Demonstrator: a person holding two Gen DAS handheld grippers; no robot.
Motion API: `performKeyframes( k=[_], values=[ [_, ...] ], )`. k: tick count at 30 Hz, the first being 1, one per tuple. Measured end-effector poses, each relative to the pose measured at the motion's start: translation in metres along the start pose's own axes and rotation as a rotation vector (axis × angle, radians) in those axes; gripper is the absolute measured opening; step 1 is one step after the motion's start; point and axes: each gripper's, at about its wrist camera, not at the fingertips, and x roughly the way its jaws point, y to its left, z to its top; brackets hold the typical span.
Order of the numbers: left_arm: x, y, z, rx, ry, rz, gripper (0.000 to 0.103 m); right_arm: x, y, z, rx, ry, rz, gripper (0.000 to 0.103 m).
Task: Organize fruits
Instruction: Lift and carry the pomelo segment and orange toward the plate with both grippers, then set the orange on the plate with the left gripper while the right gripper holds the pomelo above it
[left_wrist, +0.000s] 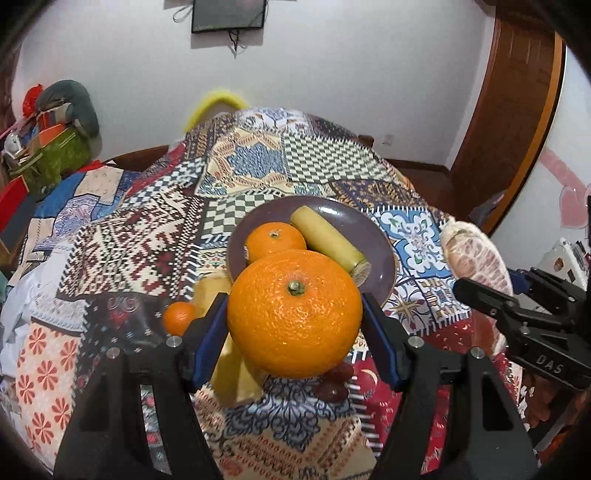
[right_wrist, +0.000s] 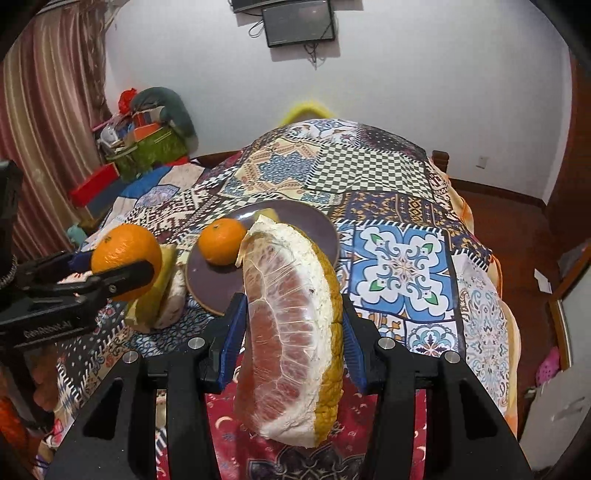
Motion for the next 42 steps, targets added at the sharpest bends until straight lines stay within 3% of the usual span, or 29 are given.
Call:
performKeyframes(
  k=[8,20,26,30,42],
  values=[
    [0.04,-0.003,0.005,0.0,0.075,-0.007,0.069,0.013,-0.006,0.001,0.008,0.017,-0.013,0.045],
    [0.073,-0.001,0.014,-0.017,0.119,-0.012,0.069,0.032,-0.014,0.007,0.014,0.035,-0.005,0.045],
    [0.081,-0.005,0.016,0.01,0.135,-0.014,0.069,0.038,-0.018,0.005,0.03,0.039,-0.001,0.045],
    [0.088,0.0,0.019,-0.036,0.155,-0.047,0.069,0.043,-0.018,0.006,0.024,0.049,0.001,0.045],
    [0.096,0.011,0.029,-0.076,0.182,-0.041,0.069,0.054,-0.016,0.021,-0.009,0.058,0.01,0.045]
  ],
)
